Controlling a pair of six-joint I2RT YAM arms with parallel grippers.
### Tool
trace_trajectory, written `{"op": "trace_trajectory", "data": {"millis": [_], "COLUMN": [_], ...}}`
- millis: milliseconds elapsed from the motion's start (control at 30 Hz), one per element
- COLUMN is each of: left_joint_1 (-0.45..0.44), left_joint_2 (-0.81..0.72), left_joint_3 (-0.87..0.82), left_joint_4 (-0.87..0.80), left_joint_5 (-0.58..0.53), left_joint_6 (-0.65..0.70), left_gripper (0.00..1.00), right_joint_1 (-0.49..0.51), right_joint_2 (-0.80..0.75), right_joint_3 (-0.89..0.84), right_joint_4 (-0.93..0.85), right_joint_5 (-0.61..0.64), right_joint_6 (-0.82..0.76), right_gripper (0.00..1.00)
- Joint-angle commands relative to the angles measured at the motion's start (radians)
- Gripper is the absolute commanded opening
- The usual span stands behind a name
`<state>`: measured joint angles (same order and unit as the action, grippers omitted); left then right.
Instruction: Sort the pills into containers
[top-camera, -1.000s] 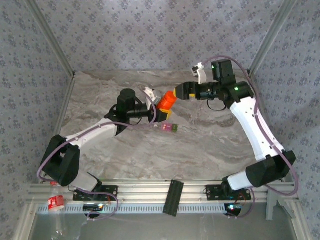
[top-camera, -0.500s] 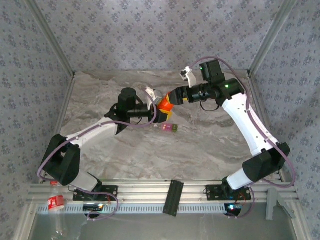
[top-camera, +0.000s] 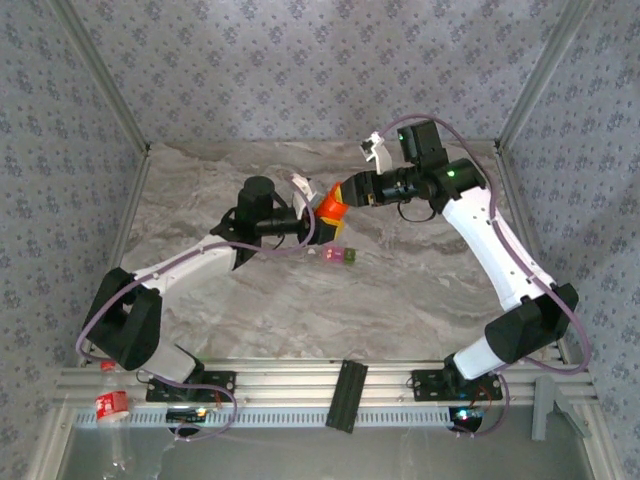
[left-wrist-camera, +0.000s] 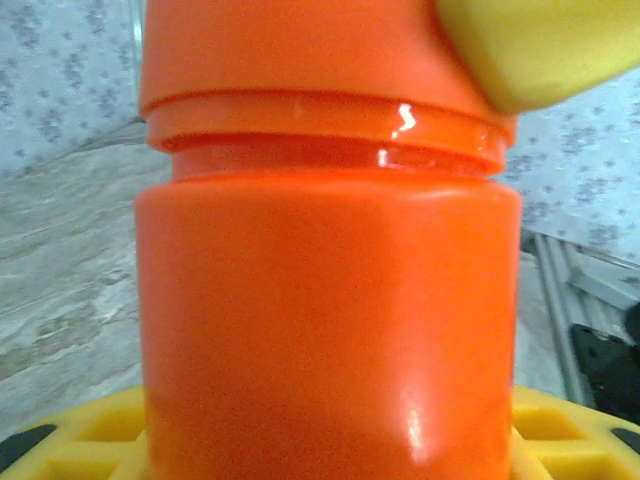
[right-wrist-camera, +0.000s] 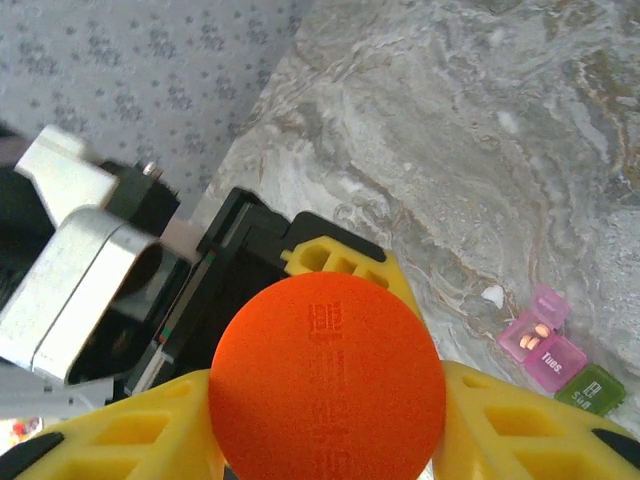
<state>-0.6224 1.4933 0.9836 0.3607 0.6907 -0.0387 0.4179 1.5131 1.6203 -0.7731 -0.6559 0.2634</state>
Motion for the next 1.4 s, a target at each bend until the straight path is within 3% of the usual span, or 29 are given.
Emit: {"op": "trace_trajectory", "data": {"millis": [0,233,567,633,700,767,900,1133,1367], "left_joint_1": [-0.036,-0.127,-0.155,-0.153,-0.148,-0.131,-0.091,-0.051,-0.038], "left_joint_2": [-0.039,-0.024,0.010,0.011,0.010,0.007,-0.005,-0.013,-0.004], "left_joint_3": [-0.009,-0.026,-0.029,-0.034,-0.034,-0.038,-0.049,-0.007,0.045], "left_joint_4": [0.080,0.110,0.120,0.125,0.124,0.129,0.146,0.037,-0.057], "left_joint_5": [-0.157,-0.365,-0.412,-0.420,-0.421,-0.405,-0.335,-0.166,-0.009], "left_joint_6": [0.076,0.184,0.205,0.205,0.196,0.174,0.121,0.118,0.103], "left_gripper": [0.00,0.00,0.00,0.00,0.00,0.00,0.00,0.00,0.00], "right_joint_1": [0.025,0.068,0.077,0.066,0.046,0.010,-0.065,-0.150,-0.141], "right_joint_2": [0.022,0.075,0.109,0.099,0.078,0.038,-0.055,-0.092,-0.063], "right_joint_3": [-0.057,-0.088,-0.094,-0.087,-0.086,-0.100,-0.147,-0.117,-0.055], "right_joint_4": [0.058,0.113,0.122,0.115,0.117,0.137,0.187,0.102,0.016], "right_joint_5": [0.079,0.180,0.176,0.169,0.159,0.135,0.090,0.024,-0.079], "right_joint_6": [0.175,0.336,0.418,0.408,0.401,0.394,0.375,0.177,-0.050], "right_gripper": [0.50,0.49,0.51,0.56,0.68,0.79,0.89,0.92,0.92]}}
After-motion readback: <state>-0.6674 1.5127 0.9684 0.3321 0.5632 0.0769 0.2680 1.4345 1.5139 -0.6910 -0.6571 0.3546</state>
